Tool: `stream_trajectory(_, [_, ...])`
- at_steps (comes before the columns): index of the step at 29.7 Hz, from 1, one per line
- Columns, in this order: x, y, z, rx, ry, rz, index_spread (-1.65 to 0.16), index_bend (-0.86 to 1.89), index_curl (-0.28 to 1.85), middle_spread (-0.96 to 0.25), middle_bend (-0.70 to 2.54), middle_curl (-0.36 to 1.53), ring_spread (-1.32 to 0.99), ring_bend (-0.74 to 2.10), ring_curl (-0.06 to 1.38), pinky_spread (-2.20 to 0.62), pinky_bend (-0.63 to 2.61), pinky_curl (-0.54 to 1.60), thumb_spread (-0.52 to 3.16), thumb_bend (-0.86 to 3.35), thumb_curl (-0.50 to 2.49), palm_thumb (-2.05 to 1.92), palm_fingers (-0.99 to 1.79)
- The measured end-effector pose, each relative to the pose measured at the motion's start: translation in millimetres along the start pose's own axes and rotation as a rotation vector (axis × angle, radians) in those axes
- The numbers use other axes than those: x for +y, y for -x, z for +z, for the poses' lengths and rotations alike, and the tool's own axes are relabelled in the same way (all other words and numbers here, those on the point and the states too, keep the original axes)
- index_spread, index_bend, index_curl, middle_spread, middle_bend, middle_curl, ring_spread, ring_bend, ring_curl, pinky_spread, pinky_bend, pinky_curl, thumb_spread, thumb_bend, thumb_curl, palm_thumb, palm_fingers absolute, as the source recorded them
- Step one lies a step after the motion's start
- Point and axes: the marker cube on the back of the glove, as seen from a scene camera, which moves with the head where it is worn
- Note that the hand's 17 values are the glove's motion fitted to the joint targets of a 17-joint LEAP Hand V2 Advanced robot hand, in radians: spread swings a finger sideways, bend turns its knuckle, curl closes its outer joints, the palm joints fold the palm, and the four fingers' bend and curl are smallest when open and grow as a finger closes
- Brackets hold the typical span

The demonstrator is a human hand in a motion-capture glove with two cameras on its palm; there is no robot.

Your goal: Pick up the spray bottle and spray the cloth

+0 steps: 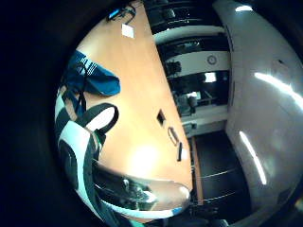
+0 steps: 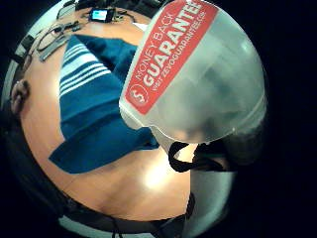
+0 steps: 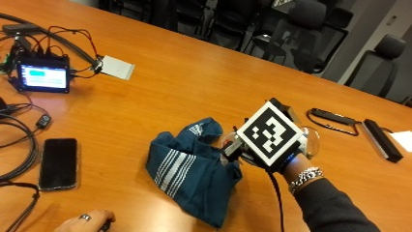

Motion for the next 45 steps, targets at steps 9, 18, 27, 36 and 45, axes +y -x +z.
stream_trajectory(9, [6,-38,-45,-0.117,-0.043,0.205,-0.28,0.17,0.5,-0.23,0.57,0.56,-0.21,0.78,0.48,-0.33,0.64,0.43,0.97,-0.02,0.59,0.84,1.34])
stream_trajectory(18, [-60,-62,-139,-0.58,-0.287,0.405,-0.28,0.17,0.5,-0.23,0.57,0.56,-0.21,0.78,0.48,-0.33,0.63,0.42,0.97,-0.02,0.59,0.83,1.34])
stream_trajectory(27, [-110,-67,-164,-0.972,-0.452,0.577,-0.28,0.16,0.5,-0.23,0.56,0.56,-0.21,0.78,0.48,-0.33,0.63,0.42,0.97,-0.02,0.6,0.83,1.33])
stream_trajectory(36, [-128,-13,-79,-1.508,-0.44,0.893,-0.28,0.1,0.44,-0.23,0.57,0.56,-0.18,0.77,0.47,-0.32,0.64,0.42,1.11,-0.01,0.55,0.82,1.25])
stream_trajectory(45, [-116,37,-5,-1.432,-0.462,1.008,-0.27,0.14,0.42,-0.22,0.53,0.55,-0.18,0.74,0.47,-0.3,0.59,0.41,1.21,-0.01,0.5,0.83,1.21])
